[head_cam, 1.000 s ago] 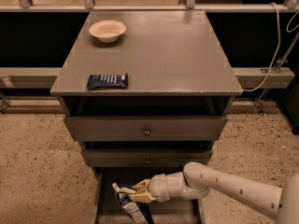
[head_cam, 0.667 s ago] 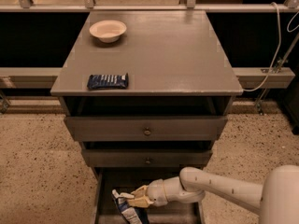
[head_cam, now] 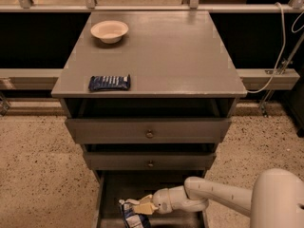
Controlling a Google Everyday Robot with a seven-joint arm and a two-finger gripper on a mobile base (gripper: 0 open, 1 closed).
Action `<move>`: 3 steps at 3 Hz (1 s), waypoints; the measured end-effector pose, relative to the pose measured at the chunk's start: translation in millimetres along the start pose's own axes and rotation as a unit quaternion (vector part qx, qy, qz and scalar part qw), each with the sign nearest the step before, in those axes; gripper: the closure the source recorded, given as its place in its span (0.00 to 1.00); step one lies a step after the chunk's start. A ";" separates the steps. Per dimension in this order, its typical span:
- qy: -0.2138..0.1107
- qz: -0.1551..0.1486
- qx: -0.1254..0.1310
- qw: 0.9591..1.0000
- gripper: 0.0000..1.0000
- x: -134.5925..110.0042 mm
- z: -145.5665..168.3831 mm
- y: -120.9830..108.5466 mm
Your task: Place blue chip bag into bottom drawer
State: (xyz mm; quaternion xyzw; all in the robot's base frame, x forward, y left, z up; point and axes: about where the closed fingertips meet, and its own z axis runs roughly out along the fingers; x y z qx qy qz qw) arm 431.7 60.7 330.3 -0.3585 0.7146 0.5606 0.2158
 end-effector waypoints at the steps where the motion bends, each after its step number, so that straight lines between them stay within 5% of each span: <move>1: -0.058 0.095 0.006 0.994 0.73 8.1 -17.5 -16.2; 3: -0.076 0.182 0.027 0.980 0.20 -19.1 -53.6 -52.5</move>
Offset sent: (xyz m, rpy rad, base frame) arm 0.0663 -0.0653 -0.0034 0.0632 0.3081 -0.2795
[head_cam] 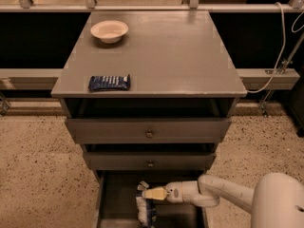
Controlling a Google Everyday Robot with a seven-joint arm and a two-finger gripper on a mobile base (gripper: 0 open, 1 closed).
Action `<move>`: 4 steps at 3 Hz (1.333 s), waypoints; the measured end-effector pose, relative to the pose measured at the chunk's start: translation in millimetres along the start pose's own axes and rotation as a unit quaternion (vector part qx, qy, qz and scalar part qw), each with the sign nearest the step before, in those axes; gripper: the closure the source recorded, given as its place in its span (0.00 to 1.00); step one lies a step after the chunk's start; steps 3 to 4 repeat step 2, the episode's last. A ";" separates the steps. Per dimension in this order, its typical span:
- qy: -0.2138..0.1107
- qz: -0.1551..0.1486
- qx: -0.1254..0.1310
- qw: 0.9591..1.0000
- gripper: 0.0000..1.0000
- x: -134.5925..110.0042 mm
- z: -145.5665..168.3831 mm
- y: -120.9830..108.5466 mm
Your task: Place blue chip bag into bottom drawer
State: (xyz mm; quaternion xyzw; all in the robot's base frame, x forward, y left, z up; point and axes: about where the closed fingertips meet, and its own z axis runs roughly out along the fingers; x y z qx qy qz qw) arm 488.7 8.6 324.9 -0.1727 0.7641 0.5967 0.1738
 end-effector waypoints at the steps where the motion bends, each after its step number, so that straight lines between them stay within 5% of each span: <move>1: 0.001 -0.003 -0.003 1.000 0.00 1.1 2.9 1.7; 4: 0.001 -0.003 -0.003 1.000 0.00 1.1 2.9 1.7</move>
Offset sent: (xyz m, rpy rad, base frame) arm -0.0012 0.0024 0.0002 0.0023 -0.0037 0.0046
